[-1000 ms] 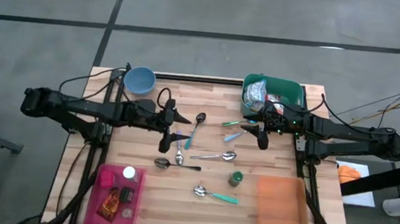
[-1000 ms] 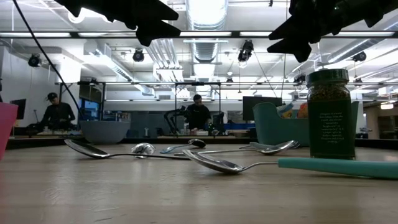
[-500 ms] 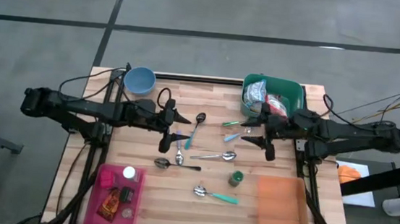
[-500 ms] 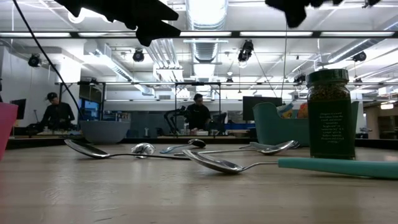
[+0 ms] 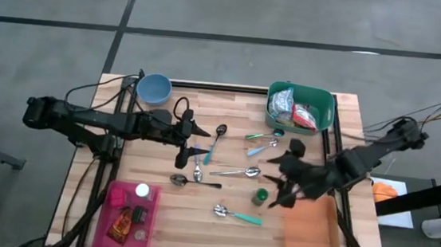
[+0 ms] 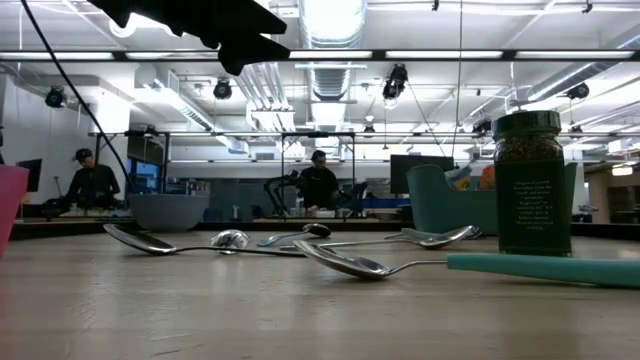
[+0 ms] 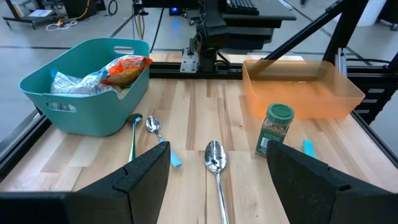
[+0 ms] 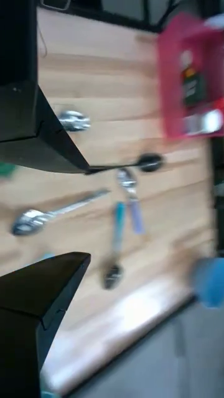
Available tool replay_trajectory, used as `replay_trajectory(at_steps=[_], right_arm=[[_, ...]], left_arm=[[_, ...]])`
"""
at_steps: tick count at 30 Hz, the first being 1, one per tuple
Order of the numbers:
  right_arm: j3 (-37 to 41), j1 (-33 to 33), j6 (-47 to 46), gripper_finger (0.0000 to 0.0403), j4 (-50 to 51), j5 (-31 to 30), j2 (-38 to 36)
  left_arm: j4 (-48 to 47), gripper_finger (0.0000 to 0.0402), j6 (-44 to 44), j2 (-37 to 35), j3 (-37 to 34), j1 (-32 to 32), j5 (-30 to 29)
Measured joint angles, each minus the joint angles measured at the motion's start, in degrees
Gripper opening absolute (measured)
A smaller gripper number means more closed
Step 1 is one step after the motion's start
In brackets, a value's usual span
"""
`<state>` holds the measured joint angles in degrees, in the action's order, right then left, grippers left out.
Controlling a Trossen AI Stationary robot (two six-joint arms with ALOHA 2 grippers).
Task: Pick & Place Food Item
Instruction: Put the green seasoning bottle into the pink bin
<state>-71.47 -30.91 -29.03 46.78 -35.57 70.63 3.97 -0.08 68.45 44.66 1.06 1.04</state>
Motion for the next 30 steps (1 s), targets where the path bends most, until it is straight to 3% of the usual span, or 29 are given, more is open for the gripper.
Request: replay_trajectory(at_steps=[5, 12, 16, 24, 30], right_arm=[[-11.4, -1.2, -14.1, 0.0214, 13.0, 0.0, 11.5], [-25.1, -1.2, -25.7, 0.0221, 27.0, 4.5, 24.0], [-30.2, -1.2, -31.0, 0.0263, 33.6, 8.0, 28.8], [-33.3, -1.2, -35.6, 0.0370, 33.9, 15.8, 33.0], [-35.1, -1.1, -36.8, 0.0398, 34.0, 16.1, 33.5]], left_arm=[[0.0, 0.0269, 0.0, 0.0, 0.0, 0.0, 0.0], [0.0, 0.0269, 0.0, 0.0, 0.0, 0.0, 0.0], [0.0, 0.0269, 0.0, 0.0, 0.0, 0.0, 0.0], [-0.4, 0.0269, 0.0, 0.0, 0.0, 0.0, 0.0], [-1.2, 0.0269, 0.0, 0.0, 0.0, 0.0, 0.0]])
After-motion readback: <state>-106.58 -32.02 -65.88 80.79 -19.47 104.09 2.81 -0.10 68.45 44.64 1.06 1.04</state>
